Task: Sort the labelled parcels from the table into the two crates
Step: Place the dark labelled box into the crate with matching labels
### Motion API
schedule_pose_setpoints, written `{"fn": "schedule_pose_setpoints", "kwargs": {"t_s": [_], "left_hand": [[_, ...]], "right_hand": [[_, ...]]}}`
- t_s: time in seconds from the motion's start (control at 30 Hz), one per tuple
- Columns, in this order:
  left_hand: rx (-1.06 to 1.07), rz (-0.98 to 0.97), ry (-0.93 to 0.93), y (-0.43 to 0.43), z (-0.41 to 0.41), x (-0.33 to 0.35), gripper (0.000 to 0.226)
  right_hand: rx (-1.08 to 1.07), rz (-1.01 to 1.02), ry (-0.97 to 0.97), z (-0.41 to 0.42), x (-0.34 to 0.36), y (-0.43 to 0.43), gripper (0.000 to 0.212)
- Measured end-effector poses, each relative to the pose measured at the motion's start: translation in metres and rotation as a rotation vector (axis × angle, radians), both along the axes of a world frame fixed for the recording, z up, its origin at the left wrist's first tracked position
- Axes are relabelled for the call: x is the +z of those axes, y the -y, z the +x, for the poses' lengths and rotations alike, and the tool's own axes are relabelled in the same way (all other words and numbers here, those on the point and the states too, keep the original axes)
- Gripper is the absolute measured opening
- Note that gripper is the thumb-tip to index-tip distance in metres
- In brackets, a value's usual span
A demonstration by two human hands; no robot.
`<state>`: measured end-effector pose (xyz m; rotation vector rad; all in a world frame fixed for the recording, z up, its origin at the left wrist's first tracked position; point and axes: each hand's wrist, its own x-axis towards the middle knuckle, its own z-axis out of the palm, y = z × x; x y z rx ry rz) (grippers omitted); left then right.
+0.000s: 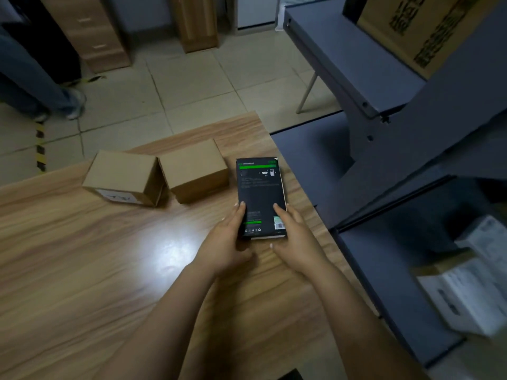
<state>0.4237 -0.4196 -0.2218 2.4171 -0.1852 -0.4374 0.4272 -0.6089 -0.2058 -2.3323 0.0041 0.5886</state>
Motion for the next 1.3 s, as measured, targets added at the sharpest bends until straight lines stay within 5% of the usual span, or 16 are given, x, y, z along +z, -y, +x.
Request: {"fn": "schedule_pose_setpoints", "kwargs": {"t_s": [0.43,0.77,0.97,1.3], "left_hand": [[-0.282,0.110,0.016,-0.064,-0.133,0.000,0.100],[-0.247,0.297,0.039,-0.074,-0.157,-0.005,0.115],[-0.214,0.230,-0.003,-0.081,-0.160,-0.002,0.119],[-0.141,-0.066,0.222,-0.096,-0.170,0.029,0.108]], "right_hand": [[-0.139,-0.014,0.061,-0.170,-0.016,-0.049,0.090],[-0.293,-0.002,0.118,-0.186,-0.027,-0.055,0.077],[-0.415,0.392,0.141,-0.196,-0.027,-0.069,0.092],[-0.254,0.359,0.277,-0.182,-0.002,-0.103,0.064]]}}
